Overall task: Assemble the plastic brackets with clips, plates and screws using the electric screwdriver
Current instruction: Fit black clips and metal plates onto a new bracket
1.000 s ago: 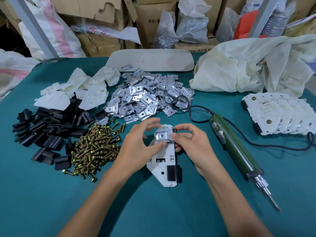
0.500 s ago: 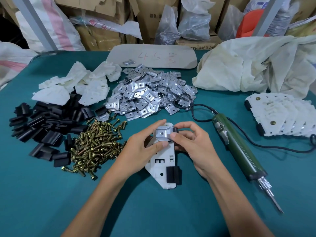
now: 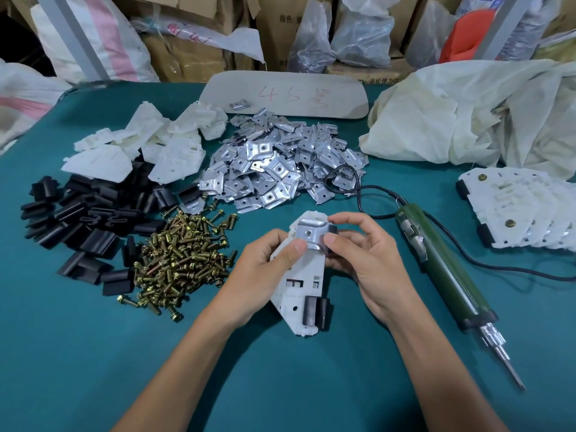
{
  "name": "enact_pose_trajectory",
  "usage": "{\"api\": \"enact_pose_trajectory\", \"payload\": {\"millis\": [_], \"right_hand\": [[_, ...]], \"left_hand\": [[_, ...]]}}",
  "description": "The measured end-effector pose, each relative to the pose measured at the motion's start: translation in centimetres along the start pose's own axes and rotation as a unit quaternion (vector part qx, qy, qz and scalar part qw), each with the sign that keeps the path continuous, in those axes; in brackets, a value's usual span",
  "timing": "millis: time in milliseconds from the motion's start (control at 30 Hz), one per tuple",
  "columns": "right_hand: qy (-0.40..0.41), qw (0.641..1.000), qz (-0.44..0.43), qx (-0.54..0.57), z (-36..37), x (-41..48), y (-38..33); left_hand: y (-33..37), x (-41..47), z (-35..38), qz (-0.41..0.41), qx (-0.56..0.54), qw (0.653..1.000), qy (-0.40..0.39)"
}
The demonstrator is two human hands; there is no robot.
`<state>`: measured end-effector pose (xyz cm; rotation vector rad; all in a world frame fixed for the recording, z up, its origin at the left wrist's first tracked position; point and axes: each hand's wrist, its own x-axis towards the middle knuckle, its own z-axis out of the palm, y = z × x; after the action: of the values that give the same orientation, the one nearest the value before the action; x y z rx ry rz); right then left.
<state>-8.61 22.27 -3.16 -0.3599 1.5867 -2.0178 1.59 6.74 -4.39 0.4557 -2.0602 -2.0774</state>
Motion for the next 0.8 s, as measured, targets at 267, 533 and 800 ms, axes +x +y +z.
{"api": "enact_pose_trajectory", "payload": {"millis": [267, 533, 800], "right_hand": [[-0.004, 0.999, -0.048, -0.025, 0.4, -0.1, 0.3], [0.019, 0.994, -0.056, -0.087, -0.3, 0.5, 0.9], [0.097, 0.935, -0.112, -0.321, -0.9, 0.6, 1.8]], "left_hand": [[-0.1, -0.2, 0.0, 0.053, 0.068, 0.996, -0.008], [0.4, 0.2, -0.7, 0.118, 0.335, 0.934, 0.035], [2.3, 6.3, -5.2, 0.084, 0.495, 0.854, 0.137]]}}
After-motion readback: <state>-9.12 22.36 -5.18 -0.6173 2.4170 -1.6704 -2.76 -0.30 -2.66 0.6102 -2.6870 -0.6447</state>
